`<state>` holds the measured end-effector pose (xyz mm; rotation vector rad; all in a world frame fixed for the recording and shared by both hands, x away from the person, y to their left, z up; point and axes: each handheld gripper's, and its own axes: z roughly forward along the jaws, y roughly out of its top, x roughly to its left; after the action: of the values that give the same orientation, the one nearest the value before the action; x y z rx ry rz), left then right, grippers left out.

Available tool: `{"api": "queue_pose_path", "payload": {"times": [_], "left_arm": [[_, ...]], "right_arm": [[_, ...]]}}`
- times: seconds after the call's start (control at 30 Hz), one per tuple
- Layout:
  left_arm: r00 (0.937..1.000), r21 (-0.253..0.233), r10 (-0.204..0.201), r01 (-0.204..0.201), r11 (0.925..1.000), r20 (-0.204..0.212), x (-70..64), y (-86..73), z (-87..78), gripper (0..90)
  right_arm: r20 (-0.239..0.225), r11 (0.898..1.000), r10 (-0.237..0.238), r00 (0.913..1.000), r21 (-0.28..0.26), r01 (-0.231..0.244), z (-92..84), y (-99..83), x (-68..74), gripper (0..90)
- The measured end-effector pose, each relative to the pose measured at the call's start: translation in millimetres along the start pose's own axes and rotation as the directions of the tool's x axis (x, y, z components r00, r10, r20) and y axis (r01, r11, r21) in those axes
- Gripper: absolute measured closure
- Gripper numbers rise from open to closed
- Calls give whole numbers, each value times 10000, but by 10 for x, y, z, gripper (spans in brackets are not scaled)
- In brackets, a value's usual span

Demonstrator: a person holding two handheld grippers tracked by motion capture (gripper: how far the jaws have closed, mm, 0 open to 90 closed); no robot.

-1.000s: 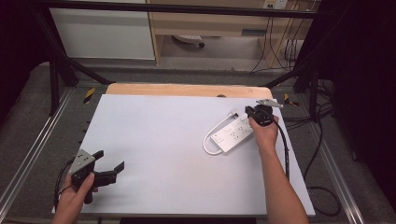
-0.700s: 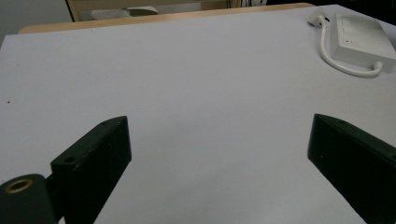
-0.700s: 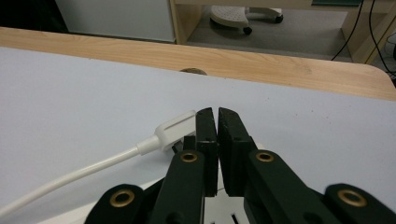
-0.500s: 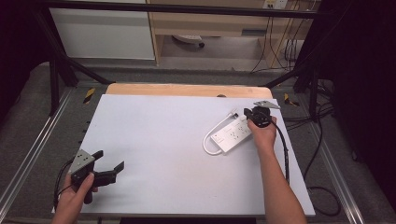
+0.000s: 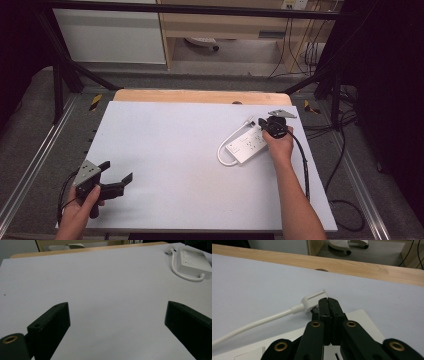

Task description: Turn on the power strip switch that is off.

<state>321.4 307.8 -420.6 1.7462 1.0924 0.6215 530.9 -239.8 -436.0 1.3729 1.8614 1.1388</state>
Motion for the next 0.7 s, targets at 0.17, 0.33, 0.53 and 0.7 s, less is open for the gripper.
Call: {"api": "queue_pose_path", "payload": {"times": [0.17, 0.33, 0.53, 0.7], "left_arm": [[10000, -1, 0, 0, 10000, 15, -3, 1, 0, 62], [10000, 4, -12, 12, 10000, 6, -4, 0, 0, 62], [10000, 5, 10, -10, 10000, 0, -6, 0, 3, 62], [10000, 11, 6, -6, 10000, -13, -4, -1, 3, 62]], "right_arm": [[-36, 10000, -63, 10000, 37, 63, 3, -28, 16, 900], [-16, 10000, -54, 10000, 54, 54, 10, -87, 11, 900], [-13, 10000, 46, 10000, 78, -46, 12, -141, 2, 900], [-39, 10000, 11, 10000, 64, -11, 13, -145, 12, 900]]}}
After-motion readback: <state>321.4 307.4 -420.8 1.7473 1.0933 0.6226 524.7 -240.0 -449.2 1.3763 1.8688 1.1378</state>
